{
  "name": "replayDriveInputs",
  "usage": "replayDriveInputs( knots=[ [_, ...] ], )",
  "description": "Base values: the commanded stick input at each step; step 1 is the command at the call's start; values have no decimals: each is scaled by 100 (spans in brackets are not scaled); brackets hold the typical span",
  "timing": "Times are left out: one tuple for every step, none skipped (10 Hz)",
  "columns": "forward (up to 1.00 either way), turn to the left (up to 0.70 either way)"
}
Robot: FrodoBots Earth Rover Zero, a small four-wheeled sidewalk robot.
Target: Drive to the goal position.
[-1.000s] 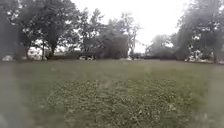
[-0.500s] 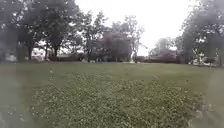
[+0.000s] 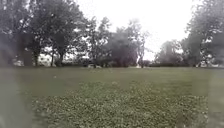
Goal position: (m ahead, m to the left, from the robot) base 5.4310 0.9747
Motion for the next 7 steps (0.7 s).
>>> replayDriveInputs(
  knots=[
    [70,0],
    [70,0],
    [70,0],
    [70,0],
    [70,0],
    [70,0],
    [70,0]
  ],
)
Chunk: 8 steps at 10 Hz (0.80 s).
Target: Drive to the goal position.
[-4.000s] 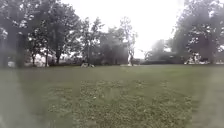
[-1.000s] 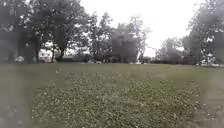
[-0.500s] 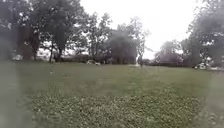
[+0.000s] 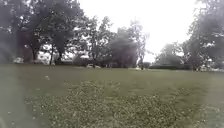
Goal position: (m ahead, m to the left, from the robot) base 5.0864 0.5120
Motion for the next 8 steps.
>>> replayDriveInputs(
  knots=[
    [70,0],
    [70,0],
    [70,0],
    [70,0],
    [70,0],
    [70,0],
    [70,10],
    [70,35]
  ],
)
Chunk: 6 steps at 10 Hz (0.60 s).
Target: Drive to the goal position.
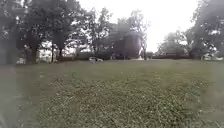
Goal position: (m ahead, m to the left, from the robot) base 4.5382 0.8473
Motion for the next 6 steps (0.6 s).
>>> replayDriveInputs(
  knots=[
    [70,35],
    [70,35],
    [70,35],
    [70,35],
    [70,35],
    [70,35]
  ],
)
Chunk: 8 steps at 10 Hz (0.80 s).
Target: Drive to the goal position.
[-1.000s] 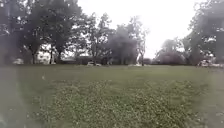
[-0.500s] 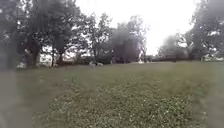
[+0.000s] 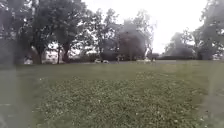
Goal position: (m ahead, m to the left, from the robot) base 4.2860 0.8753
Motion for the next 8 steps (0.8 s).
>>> replayDriveInputs(
  knots=[
    [70,0],
    [70,0],
    [70,0],
    [70,0],
    [70,0],
    [70,0],
    [70,0],
    [70,0]
  ],
)
